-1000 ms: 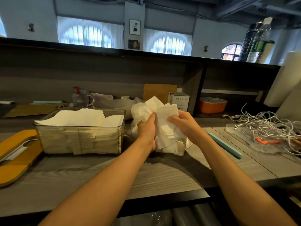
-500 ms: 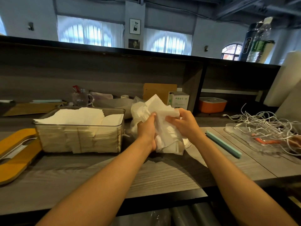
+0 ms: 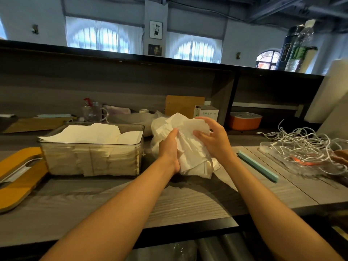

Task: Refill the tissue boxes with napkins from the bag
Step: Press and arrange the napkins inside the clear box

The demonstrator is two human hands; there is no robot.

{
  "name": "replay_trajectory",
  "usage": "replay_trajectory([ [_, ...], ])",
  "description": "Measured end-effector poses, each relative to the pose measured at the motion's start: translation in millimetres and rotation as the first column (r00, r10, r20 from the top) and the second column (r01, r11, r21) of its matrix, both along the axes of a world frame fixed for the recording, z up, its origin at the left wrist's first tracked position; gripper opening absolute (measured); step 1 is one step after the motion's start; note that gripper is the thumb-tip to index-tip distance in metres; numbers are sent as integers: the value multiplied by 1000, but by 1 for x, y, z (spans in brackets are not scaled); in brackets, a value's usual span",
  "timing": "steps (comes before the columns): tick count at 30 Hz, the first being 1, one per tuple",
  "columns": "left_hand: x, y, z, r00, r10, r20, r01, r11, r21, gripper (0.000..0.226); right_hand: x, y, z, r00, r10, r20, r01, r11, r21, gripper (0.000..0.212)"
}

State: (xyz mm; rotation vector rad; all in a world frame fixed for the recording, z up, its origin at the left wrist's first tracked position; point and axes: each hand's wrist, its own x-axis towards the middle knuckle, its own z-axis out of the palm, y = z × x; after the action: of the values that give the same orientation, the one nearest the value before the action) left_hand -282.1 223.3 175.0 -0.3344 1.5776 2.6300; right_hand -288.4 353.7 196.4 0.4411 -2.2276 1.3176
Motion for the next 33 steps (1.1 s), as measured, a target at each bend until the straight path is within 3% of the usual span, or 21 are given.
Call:
replay_trajectory([
  [4,-3,-1,-2,1000,-16,-18,15,999,-46,45,1,2,-1,999,-18,-49,26,983,184,19],
  [9,-5,0,-3,997,-46,-56,41,995,-96,37,5,-1,3,996,-81,-39,89,960,266,54],
  [13,-6,0,-5,999,-27,-36,23,993,-115,35,1,2,0,990,-128,-54,138,894,427,35],
  [18,-7,-1,-5,999,6,-53,-12,994,-111,36,1,6,2,992,-99,73,67,935,347,20],
  [21,-6,-2,-2,999,21,-37,-25,994,-109,33,-1,10,2,991,-115,63,99,972,211,3],
  [24,-3,-2,1,999,27,-18,-29,992,-119,38,-4,13,3,992,-121,37,120,992,47,8],
  [29,0,-1,2,1000,6,8,-5,991,-130,46,-4,13,4,998,-58,4,58,996,-74,8],
  [33,-1,0,2,999,9,-51,-17,985,-169,46,-8,11,1,987,51,155,-40,996,-79,41],
])
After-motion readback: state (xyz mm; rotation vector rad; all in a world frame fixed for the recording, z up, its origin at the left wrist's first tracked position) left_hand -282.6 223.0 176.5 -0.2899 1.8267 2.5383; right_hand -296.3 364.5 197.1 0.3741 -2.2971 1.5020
